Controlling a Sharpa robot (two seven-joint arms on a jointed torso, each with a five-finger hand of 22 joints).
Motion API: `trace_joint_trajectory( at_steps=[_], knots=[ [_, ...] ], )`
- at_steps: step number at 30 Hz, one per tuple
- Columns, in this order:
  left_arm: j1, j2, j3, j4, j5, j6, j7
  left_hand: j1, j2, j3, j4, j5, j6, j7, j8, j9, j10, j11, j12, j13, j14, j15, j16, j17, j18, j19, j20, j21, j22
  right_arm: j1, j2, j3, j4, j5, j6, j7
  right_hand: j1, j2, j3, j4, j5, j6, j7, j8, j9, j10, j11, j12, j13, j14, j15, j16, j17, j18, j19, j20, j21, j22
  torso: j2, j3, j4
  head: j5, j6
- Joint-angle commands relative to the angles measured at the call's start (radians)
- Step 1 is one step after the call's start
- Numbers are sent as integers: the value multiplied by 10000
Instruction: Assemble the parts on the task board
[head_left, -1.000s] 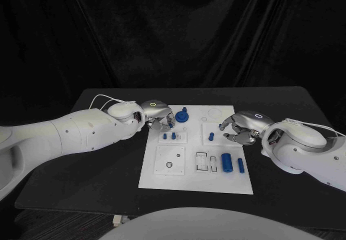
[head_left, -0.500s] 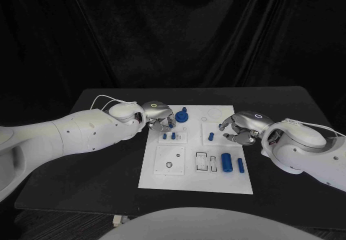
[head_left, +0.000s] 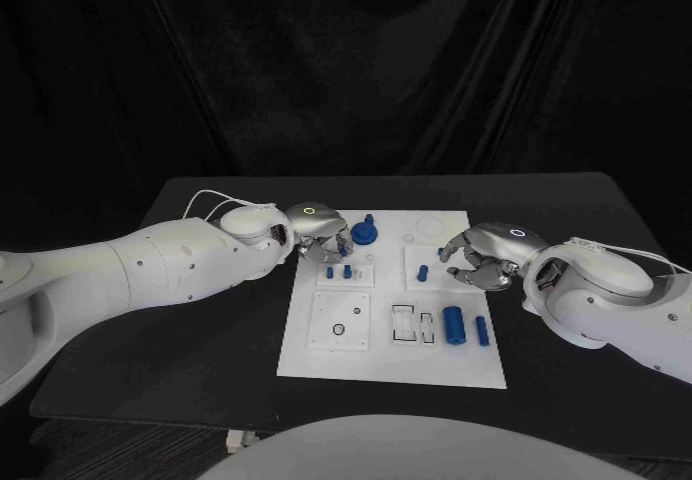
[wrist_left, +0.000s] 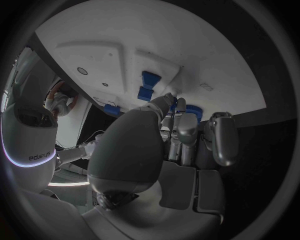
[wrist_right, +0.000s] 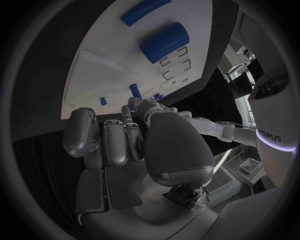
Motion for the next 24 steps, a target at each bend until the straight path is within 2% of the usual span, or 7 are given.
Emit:
trace_joint_trajectory(
  at_steps=[1,12,20,24],
  knots=[
    [-32,25,-6,-2,-30,171,-60,-43,84,58,-1,-12,-81,8,-37,-20,-36,-16,-70,-1,-73,-6,-55,-16,34,-54,-6,-45,1764,-23,-9,6,2,-28,57,-28,114,-17,17,-59,39,75,6,-29,7,-40,-3,-54,177,311,22,-55,-11,111,-39,-58,-25,1410,3,0,7,-12,-2],
    [-35,18,-6,-17,-30,335,-184,-125,-25,66,8,-142,-546,-138,-77,-126,-306,-64,-257,0,-240,-14,-193,-217,72,-188,13,-252,1713,-24,-19,6,-1,-28,107,-57,100,-6,18,-46,37,78,10,-32,7,-48,1,-61,164,311,24,-56,-12,112,-42,-58,-35,1408,1,0,0,-11,-2],
    [-36,12,-6,-30,-30,358,-181,-230,-128,73,75,-298,-1137,-339,-82,-254,-427,-87,-344,31,-300,-36,-230,-272,83,-228,28,-335,1699,-24,-9,6,-7,-28,141,-69,100,-6,18,-46,37,78,10,-32,7,-48,1,-61,164,311,24,-56,-12,112,-42,-58,-35,1408,0,1,3,-1,-2],
    [-37,2,-6,-37,-30,372,-222,-258,-173,99,107,-361,-1504,-525,-76,-335,-483,-13,-383,57,-329,0,-253,-310,89,-244,37,-380,1692,-24,-8,6,-7,-28,150,-73,99,-6,18,-46,36,79,10,-34,6,-50,2,-62,160,310,25,-57,-14,113,-44,-58,-42,1406,0,-1,2,1,-2]
  ],
)
